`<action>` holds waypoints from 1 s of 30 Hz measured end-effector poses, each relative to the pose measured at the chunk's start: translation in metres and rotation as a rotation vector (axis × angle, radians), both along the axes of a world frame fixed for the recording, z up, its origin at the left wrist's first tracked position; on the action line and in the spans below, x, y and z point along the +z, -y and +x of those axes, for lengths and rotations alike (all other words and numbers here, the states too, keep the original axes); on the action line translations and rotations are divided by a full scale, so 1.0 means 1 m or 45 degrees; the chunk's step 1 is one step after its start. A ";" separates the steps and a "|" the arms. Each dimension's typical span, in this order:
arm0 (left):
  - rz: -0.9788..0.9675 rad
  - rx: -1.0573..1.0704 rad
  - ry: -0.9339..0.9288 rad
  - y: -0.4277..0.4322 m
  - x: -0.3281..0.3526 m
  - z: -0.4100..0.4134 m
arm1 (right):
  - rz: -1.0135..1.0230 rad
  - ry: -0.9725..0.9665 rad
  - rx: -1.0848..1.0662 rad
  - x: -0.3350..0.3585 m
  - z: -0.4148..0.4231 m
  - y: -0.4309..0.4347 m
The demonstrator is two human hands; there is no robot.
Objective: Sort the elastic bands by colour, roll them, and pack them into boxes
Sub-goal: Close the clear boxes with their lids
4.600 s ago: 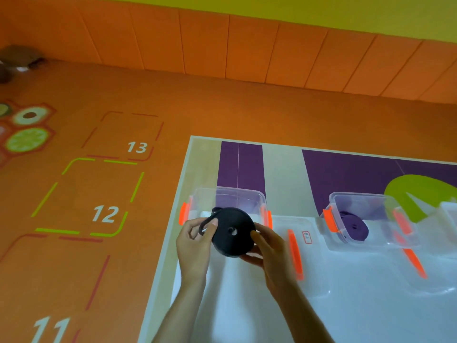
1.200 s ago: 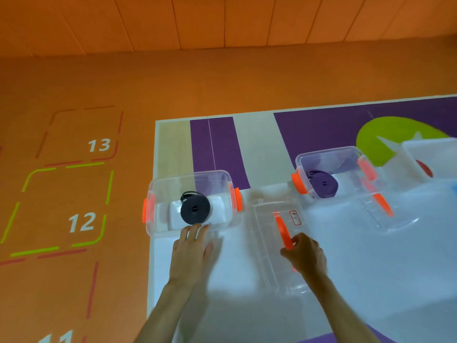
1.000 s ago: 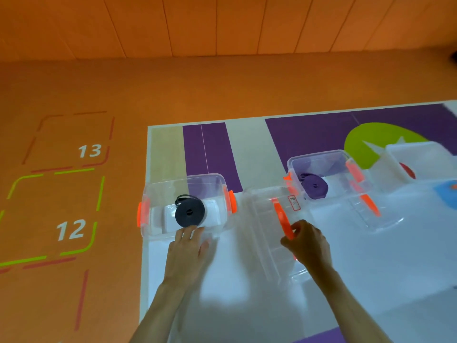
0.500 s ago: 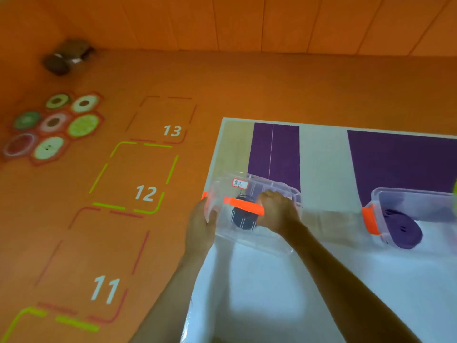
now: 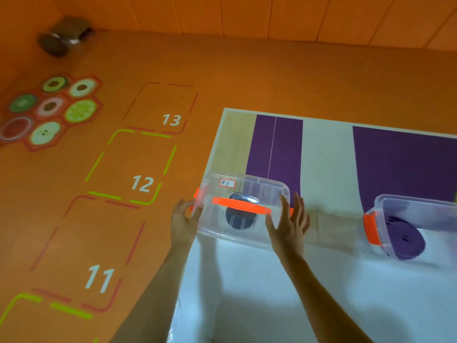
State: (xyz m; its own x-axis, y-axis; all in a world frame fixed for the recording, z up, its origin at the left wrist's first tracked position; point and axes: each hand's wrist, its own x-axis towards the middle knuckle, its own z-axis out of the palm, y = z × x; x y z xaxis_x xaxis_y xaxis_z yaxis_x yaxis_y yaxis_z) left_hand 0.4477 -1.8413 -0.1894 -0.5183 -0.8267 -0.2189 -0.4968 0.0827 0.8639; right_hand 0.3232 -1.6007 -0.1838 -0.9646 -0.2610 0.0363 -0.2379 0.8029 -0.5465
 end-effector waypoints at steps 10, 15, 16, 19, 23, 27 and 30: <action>0.244 0.176 -0.218 -0.013 0.009 -0.005 | -0.599 0.426 -0.375 -0.011 0.005 -0.014; 0.121 0.195 -0.129 -0.021 0.019 -0.007 | -0.498 0.227 -0.266 -0.002 0.011 -0.006; 0.101 0.206 -0.111 -0.023 0.022 -0.008 | -0.468 0.192 -0.265 0.001 0.013 -0.003; -0.046 0.183 -0.031 -0.028 0.028 -0.009 | -0.426 0.148 -0.284 0.010 0.017 0.005; -0.237 0.054 0.047 -0.029 0.030 -0.004 | -0.384 0.184 -0.174 0.016 0.013 0.000; -0.353 -0.112 0.152 -0.029 0.039 0.004 | -0.215 0.267 0.063 0.031 0.008 -0.029; -0.674 -0.445 0.348 -0.036 0.054 0.008 | -0.123 0.253 0.088 0.050 0.014 -0.061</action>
